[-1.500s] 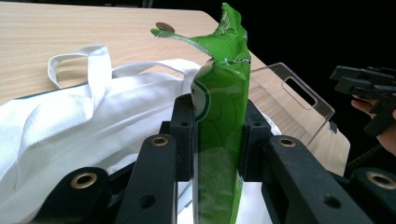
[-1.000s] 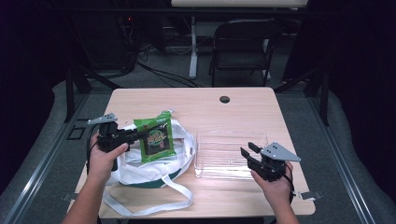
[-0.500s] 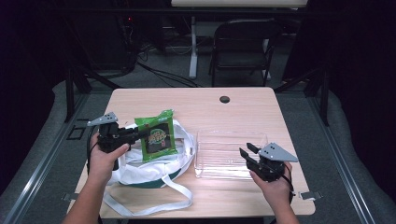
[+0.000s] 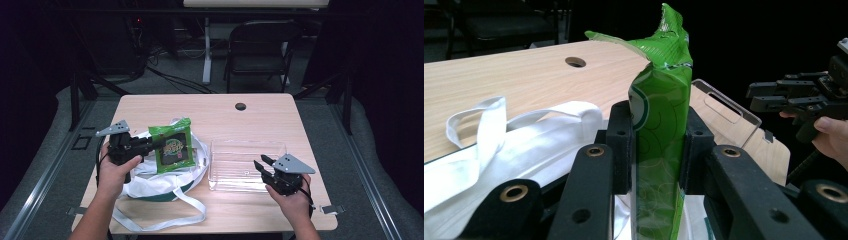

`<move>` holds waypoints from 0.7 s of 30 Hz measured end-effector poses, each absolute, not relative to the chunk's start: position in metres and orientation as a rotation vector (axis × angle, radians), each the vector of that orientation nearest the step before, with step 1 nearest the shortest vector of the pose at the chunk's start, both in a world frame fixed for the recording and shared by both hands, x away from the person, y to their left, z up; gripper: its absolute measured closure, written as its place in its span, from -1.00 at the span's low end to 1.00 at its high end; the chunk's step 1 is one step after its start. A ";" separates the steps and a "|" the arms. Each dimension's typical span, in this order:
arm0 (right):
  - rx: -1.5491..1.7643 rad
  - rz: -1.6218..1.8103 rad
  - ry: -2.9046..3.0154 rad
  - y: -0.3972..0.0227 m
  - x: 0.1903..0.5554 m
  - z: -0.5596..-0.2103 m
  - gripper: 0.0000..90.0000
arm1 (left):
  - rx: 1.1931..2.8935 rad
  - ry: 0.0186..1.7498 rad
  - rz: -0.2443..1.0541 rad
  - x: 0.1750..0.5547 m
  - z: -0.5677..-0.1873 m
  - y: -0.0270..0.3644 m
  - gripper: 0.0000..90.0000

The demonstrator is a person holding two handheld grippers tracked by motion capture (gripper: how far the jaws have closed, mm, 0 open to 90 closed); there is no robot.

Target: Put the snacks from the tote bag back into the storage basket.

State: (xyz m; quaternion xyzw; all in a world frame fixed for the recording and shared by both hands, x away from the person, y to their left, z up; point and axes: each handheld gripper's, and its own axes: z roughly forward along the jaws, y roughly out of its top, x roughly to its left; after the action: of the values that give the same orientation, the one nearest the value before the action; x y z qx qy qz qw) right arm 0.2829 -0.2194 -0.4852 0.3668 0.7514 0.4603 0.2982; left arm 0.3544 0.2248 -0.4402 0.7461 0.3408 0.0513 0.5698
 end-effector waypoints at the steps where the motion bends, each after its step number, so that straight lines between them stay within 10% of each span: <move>1: 0.975 1.223 1.996 -0.219 0.283 -0.485 0.48 | 1.751 0.800 0.121 0.354 -0.440 0.225 0.62; 21: 0.835 1.158 2.196 -0.199 0.288 -0.459 0.47 | 1.755 0.731 0.068 0.349 -0.438 0.208 0.62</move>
State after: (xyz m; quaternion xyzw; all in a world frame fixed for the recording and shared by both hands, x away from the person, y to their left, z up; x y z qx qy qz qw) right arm 0.2876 -0.1991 -0.4585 0.3079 0.8100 0.4270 0.2584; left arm 0.3494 0.2078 -0.4382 0.7509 0.3128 0.0290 0.5809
